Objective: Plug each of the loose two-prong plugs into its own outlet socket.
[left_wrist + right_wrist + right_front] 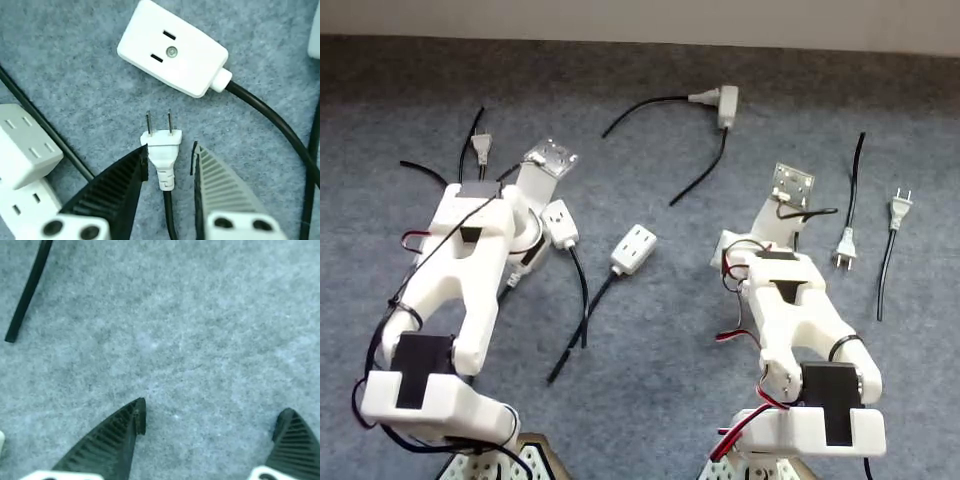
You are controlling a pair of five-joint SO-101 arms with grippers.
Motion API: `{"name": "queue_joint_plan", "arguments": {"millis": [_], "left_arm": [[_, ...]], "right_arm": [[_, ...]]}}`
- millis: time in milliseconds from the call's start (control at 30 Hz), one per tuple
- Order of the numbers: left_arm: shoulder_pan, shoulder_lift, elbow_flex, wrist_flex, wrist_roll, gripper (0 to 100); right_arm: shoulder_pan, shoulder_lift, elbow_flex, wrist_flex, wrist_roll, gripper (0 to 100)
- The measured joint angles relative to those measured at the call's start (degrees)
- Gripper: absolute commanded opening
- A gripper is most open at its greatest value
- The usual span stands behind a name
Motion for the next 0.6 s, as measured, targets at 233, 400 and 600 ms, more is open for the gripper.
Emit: {"name": "queue_joint_plan", "arguments": {"millis": [233,400,600], "left_arm": [[-0.1,4.0,0.1,-1.4,0.1,15],[-0.4,4.2,-0.4,-1.4,0.1,15],[-5.2,5.3,-0.3,-1.4,-3.4,15]], "right_arm": [[0.0,0.0,0.0,0.0,0.0,38.5],[0.0,0.0,0.0,0.0,0.0,38.5],[-0.2,0.0,0.0,0.0,0.0,38.5]]}}
